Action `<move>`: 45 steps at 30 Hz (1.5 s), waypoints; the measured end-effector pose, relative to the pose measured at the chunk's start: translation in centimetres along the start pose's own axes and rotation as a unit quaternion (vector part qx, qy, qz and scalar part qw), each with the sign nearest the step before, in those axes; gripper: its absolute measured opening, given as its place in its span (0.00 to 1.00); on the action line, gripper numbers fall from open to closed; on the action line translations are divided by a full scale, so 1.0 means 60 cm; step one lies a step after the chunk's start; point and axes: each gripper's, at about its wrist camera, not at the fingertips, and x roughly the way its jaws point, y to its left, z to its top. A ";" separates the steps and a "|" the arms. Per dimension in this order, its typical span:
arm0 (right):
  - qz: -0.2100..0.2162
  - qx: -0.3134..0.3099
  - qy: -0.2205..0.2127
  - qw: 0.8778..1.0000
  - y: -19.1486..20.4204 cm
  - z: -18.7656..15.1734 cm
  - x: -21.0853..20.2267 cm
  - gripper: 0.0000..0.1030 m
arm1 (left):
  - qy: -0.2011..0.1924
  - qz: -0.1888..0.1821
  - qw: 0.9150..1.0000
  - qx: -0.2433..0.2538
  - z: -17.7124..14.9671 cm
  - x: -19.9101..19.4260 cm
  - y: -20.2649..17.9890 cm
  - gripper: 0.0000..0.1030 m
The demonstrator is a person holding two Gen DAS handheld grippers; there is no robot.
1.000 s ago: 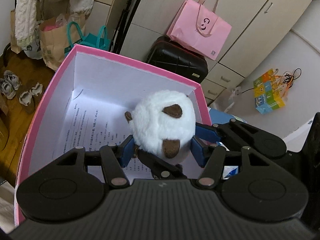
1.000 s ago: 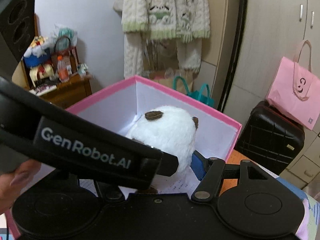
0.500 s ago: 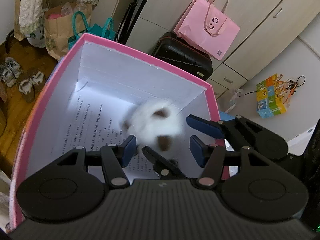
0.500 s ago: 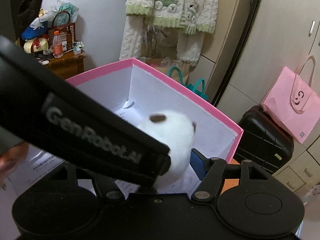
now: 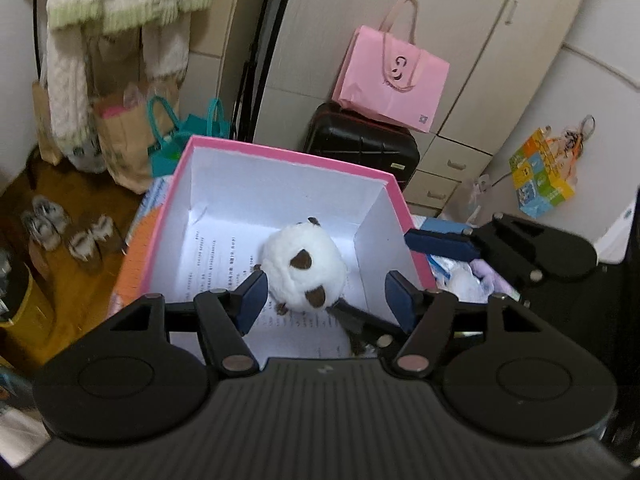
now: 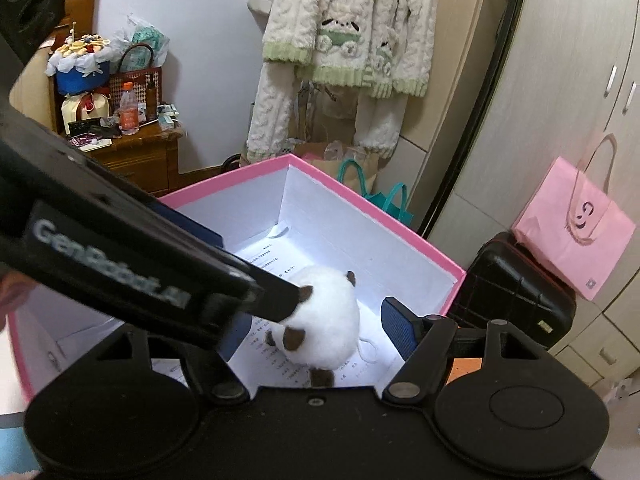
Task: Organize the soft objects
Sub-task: 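Open the left tool to drop the panda into the box, withdraw, then grasp the pink fuzzy strawberry with left tool while right tool grasps floral scrunchie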
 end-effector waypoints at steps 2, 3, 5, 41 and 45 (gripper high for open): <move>-0.003 0.001 -0.003 1.000 0.004 -0.001 -0.012 0.74 | -0.009 0.000 1.000 0.012 -0.010 -0.026 -0.008 0.63; -0.003 0.003 -0.004 1.000 0.007 -0.003 -0.021 0.74 | -0.012 -0.001 1.000 0.023 -0.015 -0.041 -0.015 0.63; 0.000 0.005 -0.010 1.000 0.012 -0.008 -0.040 0.74 | -0.021 -0.003 0.999 0.039 -0.025 -0.067 -0.026 0.64; -0.008 0.063 -0.088 0.994 -0.036 -0.227 -0.358 0.77 | 0.007 -0.110 0.969 0.219 -0.204 -0.180 -0.224 0.67; -0.020 0.087 -0.080 0.993 -0.057 -0.271 -0.359 0.78 | 0.013 -0.109 0.965 0.237 -0.221 -0.151 -0.253 0.67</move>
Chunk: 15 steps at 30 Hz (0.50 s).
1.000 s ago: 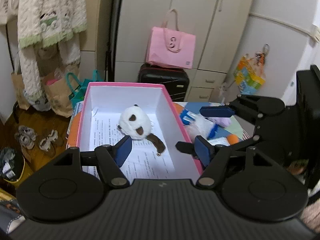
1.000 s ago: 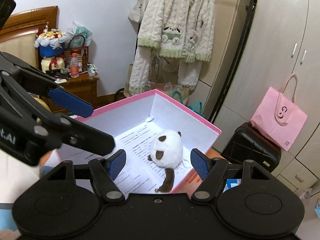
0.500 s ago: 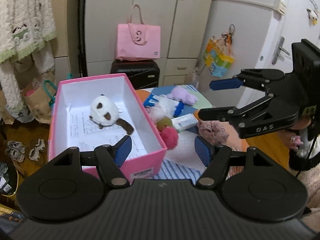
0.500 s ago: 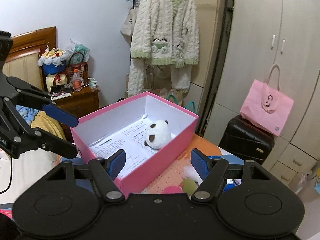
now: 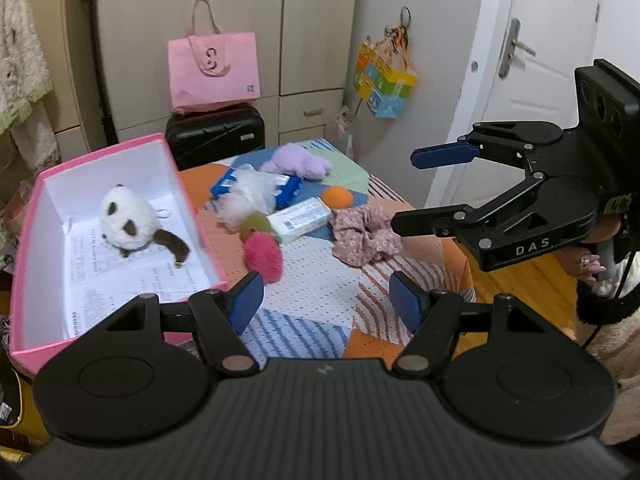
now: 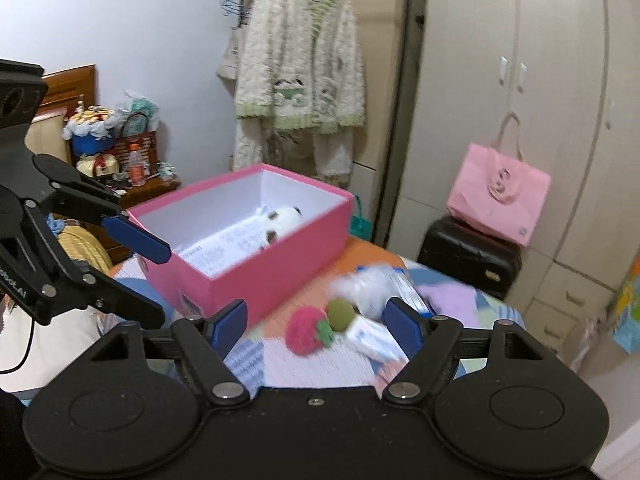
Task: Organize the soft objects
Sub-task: 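Grasp the pink fuzzy strawberry with left tool while right tool grasps floral scrunchie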
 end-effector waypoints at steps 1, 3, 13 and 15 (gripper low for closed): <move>-0.004 0.006 0.003 1.000 -0.008 -0.011 0.000 0.78 | 0.000 -0.001 1.000 0.003 -0.001 0.011 -0.006 0.67; -0.010 0.017 0.009 1.000 -0.021 -0.032 0.002 0.78 | -0.002 0.004 1.000 0.002 -0.006 0.033 -0.013 0.67; -0.015 0.067 0.014 0.998 -0.079 -0.136 0.041 0.79 | -0.022 0.085 0.996 0.009 -0.014 0.140 -0.039 0.66; -0.020 0.071 0.015 0.997 -0.085 -0.151 0.054 0.80 | -0.026 0.105 0.994 0.009 -0.010 0.158 -0.039 0.66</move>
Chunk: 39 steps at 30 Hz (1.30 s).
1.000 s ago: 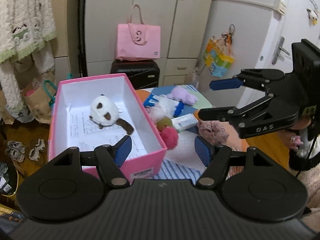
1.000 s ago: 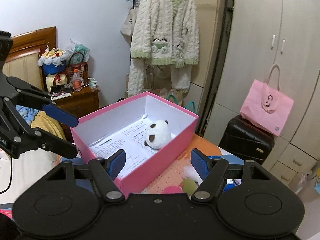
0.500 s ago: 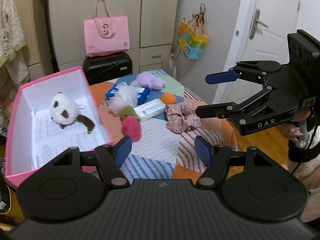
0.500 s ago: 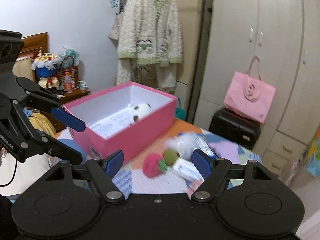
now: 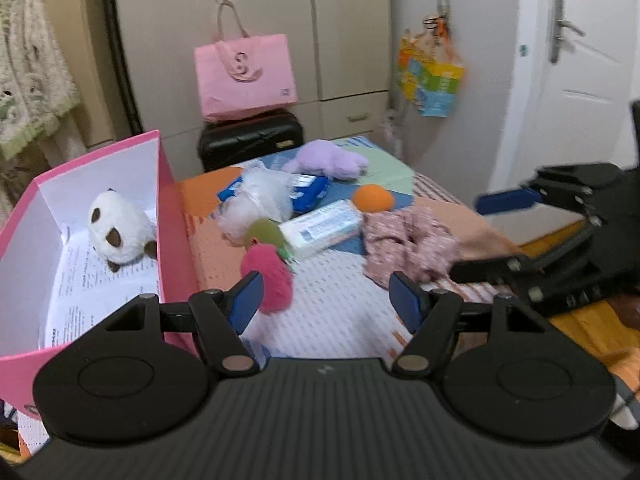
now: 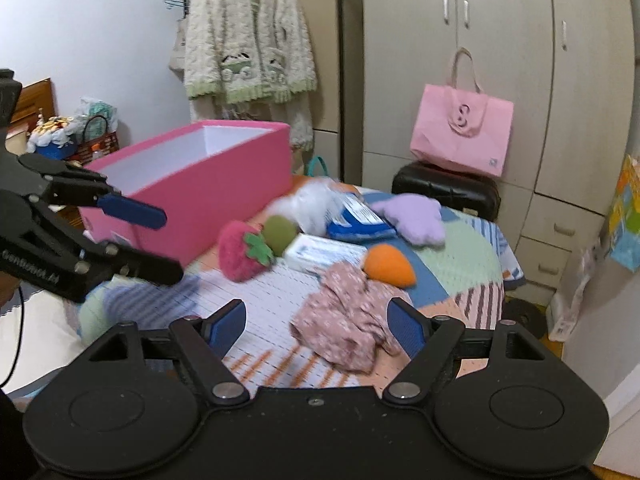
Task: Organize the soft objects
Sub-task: 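Grasp the pink fuzzy strawberry with left tool while right tool grasps floral scrunchie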
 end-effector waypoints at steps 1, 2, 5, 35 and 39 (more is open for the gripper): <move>-0.004 -0.002 -0.001 1.000 -0.003 -0.005 0.007 0.80 | -0.002 0.011 1.000 0.003 0.002 0.010 -0.002 0.66; -0.008 -0.006 -0.002 1.000 -0.004 -0.010 0.013 0.80 | -0.003 0.022 1.000 0.006 0.003 0.018 -0.003 0.66; -0.016 -0.015 -0.006 1.000 -0.010 -0.023 0.031 0.82 | -0.008 0.053 0.998 0.023 0.006 0.045 -0.011 0.66; -0.003 -0.039 0.021 0.999 -0.033 -0.023 0.148 0.91 | 0.015 0.106 0.988 -0.108 -0.021 0.169 0.023 0.31; -0.005 -0.014 0.024 1.000 -0.033 -0.029 0.156 0.92 | 0.003 0.118 0.988 -0.097 -0.026 0.167 0.017 0.30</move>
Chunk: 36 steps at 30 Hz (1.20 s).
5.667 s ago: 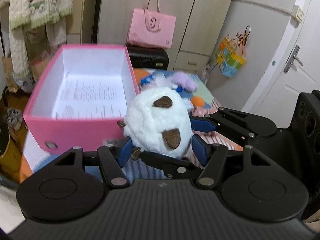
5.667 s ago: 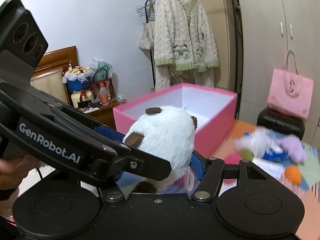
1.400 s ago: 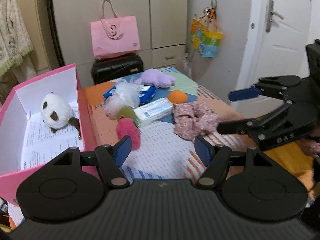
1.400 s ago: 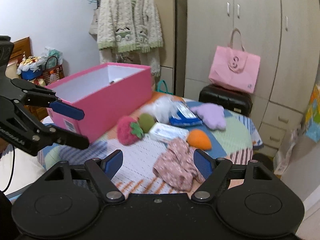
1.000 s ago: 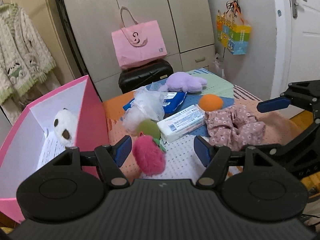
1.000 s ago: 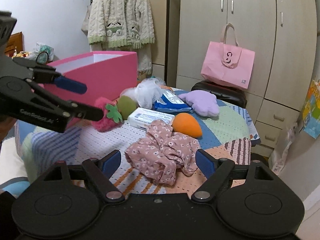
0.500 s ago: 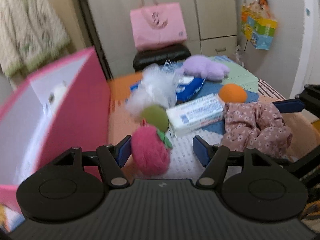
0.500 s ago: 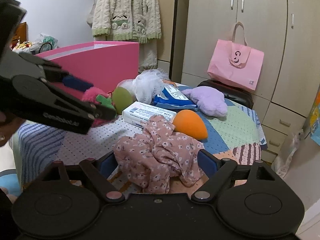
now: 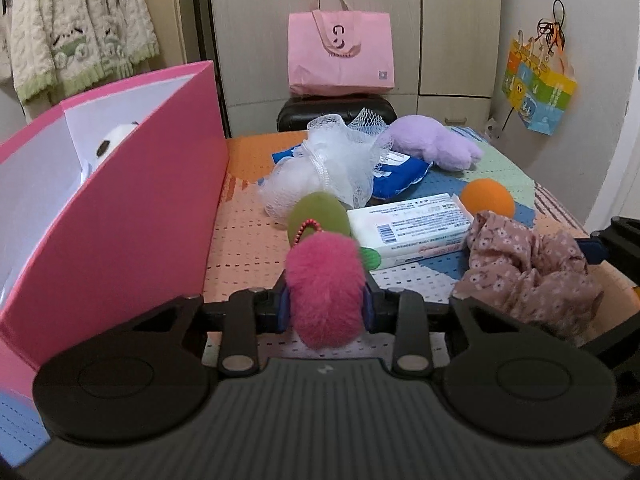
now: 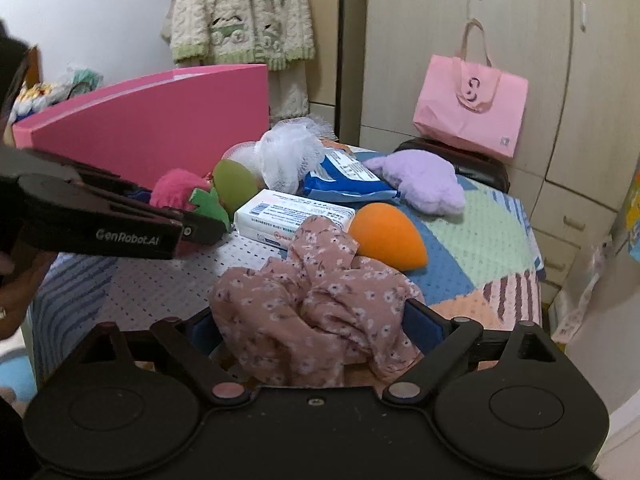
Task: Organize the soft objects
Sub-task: 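Grasp the pink fuzzy strawberry with left tool while right tool grasps floral scrunchie, then carry the strawberry and scrunchie with both tools over the pink box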
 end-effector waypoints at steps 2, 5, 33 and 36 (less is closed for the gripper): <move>-0.001 0.015 -0.008 1.000 0.001 -0.005 -0.001 0.92 | -0.003 -0.002 1.000 -0.003 -0.002 -0.002 0.001 0.29; -0.019 0.024 -0.025 0.999 0.009 -0.011 -0.005 0.73 | -0.008 -0.010 1.000 -0.004 -0.001 -0.011 0.005 0.29; 0.008 0.046 -0.029 0.999 0.075 -0.029 -0.094 0.29 | 0.050 -0.090 0.995 0.004 -0.036 -0.121 0.036 0.29; 0.027 0.053 -0.019 0.998 0.082 -0.023 -0.103 0.29 | 0.053 -0.092 0.994 0.006 -0.040 -0.138 0.044 0.29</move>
